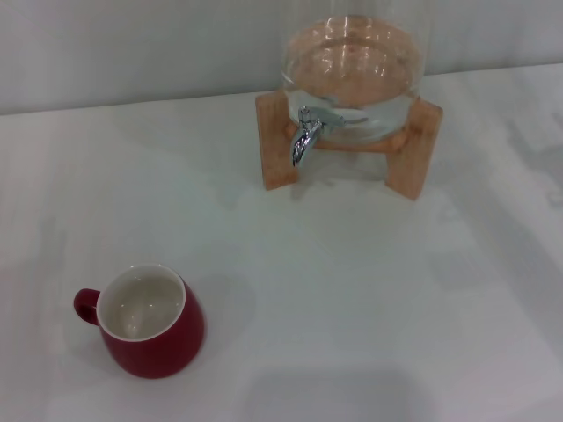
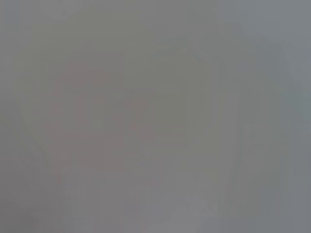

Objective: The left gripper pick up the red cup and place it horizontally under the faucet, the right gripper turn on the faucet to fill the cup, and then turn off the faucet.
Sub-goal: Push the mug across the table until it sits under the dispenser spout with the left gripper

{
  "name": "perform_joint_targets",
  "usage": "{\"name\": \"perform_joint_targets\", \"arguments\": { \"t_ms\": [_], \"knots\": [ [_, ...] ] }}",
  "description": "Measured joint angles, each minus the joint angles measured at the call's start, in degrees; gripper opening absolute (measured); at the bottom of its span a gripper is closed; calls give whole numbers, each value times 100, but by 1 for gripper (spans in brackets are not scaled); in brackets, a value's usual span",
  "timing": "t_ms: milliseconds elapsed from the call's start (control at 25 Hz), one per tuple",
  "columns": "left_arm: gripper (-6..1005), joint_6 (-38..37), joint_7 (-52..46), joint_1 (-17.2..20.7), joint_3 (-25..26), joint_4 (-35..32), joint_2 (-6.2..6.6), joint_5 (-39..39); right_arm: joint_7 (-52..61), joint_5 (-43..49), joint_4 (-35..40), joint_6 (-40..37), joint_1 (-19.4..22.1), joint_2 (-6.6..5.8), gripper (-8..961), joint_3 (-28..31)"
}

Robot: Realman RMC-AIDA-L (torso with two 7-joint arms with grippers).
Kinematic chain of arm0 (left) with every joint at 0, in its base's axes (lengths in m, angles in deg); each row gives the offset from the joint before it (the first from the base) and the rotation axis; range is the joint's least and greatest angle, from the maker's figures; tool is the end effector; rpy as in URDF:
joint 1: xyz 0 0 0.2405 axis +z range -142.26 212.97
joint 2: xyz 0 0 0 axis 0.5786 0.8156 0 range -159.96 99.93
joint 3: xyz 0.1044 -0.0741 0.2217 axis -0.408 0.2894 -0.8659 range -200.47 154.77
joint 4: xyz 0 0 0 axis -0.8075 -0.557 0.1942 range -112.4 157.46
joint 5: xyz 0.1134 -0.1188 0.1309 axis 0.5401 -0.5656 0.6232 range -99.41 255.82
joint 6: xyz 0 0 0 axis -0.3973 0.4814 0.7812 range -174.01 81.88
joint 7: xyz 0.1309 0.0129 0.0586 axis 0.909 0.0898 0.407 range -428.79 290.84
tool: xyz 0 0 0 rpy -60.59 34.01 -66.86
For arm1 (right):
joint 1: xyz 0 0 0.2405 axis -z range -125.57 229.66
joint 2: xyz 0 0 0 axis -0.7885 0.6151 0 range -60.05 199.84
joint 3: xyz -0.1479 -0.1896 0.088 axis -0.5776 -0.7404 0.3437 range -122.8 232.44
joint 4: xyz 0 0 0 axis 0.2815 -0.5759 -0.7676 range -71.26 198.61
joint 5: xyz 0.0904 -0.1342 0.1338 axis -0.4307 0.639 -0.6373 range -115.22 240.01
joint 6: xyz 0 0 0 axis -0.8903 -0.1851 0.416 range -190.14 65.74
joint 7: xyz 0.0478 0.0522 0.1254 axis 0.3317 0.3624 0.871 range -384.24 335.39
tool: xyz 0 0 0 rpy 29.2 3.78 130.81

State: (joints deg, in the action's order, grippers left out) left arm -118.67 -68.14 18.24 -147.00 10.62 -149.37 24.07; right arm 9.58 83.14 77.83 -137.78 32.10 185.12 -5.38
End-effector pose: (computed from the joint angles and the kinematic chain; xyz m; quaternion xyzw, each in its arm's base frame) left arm -0.3641 0.2909 0.0180 -0.6000 -0.2311 -0.2670 0.7179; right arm 0.3498 0.3252 0.0886 -0.6146 0.2238 0.4309 0.6217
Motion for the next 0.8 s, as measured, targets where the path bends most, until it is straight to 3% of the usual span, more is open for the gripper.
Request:
{"name": "perform_joint_targets", "arguments": {
  "t_ms": [800],
  "knots": [
    [880,1,9,-4,-77,-21,-11,45,0,0,-32,0,-1,0,839,-20]
  ]
}}
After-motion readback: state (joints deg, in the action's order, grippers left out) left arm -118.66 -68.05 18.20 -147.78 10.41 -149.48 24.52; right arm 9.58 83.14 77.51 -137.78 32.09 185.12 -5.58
